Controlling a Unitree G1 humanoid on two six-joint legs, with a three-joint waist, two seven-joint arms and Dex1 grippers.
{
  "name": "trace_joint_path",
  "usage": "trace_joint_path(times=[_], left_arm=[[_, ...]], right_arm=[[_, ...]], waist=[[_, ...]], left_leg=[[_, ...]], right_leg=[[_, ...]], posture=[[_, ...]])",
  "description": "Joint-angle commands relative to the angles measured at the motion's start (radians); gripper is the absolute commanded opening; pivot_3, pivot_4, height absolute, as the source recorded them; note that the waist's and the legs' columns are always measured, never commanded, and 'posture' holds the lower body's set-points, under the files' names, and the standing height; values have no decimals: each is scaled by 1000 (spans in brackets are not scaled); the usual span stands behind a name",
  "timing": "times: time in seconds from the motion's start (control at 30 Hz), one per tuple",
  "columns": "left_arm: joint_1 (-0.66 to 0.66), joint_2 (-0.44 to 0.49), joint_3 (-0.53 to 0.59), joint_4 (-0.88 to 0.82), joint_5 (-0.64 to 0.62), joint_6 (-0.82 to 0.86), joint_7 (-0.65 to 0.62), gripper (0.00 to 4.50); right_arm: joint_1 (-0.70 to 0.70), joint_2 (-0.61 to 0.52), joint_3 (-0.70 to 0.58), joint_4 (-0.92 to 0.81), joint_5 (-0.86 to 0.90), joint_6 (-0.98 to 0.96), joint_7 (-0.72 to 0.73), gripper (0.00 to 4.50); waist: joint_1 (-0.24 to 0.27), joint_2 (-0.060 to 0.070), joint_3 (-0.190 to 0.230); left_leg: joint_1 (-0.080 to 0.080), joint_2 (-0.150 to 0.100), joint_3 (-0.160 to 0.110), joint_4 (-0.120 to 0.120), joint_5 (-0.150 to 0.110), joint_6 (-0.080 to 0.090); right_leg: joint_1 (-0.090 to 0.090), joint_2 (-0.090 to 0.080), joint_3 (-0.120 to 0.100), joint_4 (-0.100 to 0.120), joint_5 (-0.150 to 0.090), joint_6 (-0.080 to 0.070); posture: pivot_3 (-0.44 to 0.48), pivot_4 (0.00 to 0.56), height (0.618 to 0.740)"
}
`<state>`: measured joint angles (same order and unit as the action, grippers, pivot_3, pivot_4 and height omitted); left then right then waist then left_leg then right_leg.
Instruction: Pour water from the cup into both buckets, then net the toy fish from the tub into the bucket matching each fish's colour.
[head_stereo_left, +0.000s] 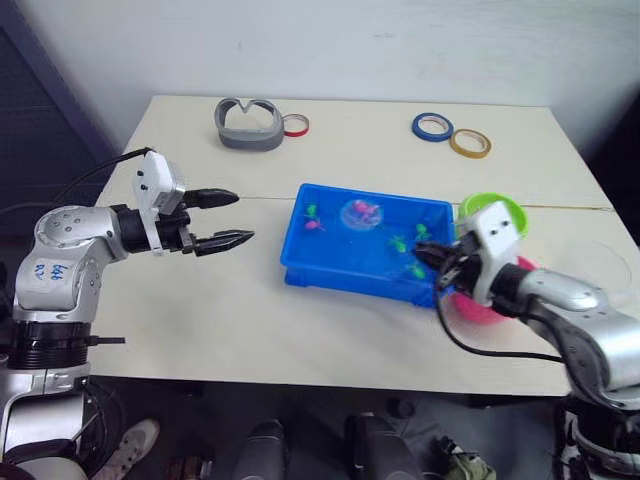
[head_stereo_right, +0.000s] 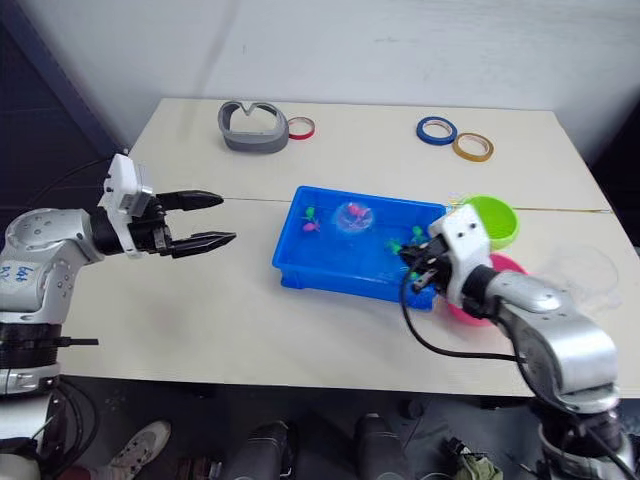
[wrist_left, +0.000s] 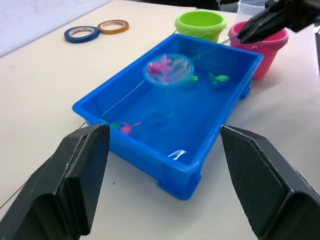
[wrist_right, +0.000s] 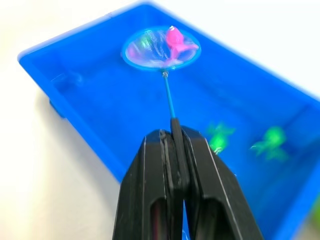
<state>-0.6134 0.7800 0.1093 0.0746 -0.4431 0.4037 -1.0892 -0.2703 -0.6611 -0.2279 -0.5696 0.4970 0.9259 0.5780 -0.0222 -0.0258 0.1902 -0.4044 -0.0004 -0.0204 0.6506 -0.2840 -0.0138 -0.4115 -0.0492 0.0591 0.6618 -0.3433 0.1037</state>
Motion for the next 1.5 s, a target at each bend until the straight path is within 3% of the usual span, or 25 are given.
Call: trace_joint_path(times=[0.03,0.3,0.63,0.93,1.23,1.5], left_arm=[[-48,-15,-6,23,-16,-16,-37,3841],[-180,-93,-74,171,15,-78,-125,3841],[-338,-190,-135,402,78,-196,-217,3841],[-367,-226,-134,465,105,-233,-257,3841],[-259,-204,-140,308,106,-182,-240,3841],[-200,-196,-128,204,86,-123,-213,3841]], right_arm=[[73,-73,-187,-70,52,-46,68,0],[361,-139,-525,-176,87,-84,155,0],[718,-47,-784,-244,-57,-229,153,0],[860,20,-665,-194,-366,-643,116,0],[901,-17,-578,-5,-625,-916,73,0],[894,-44,-581,73,-691,-1060,65,0]], waist=[[3,0,0],[21,0,0],[21,0,0],[18,0,0],[20,0,0],[20,0,0]], left_leg=[[0,0,0,0,0,0],[1,0,1,2,0,0],[2,-2,3,4,1,3],[2,-3,6,6,2,4],[2,-3,6,7,2,4],[3,-3,5,8,2,4]], right_leg=[[0,0,0,0,0,0],[1,3,0,1,1,1],[3,5,0,1,2,3],[3,5,1,1,2,3],[4,4,1,1,2,3],[5,4,1,2,2,3]], posture=[[0,150,740],[0,150,740],[0,150,740],[0,150,740],[0,150,740],[0,150,740]])
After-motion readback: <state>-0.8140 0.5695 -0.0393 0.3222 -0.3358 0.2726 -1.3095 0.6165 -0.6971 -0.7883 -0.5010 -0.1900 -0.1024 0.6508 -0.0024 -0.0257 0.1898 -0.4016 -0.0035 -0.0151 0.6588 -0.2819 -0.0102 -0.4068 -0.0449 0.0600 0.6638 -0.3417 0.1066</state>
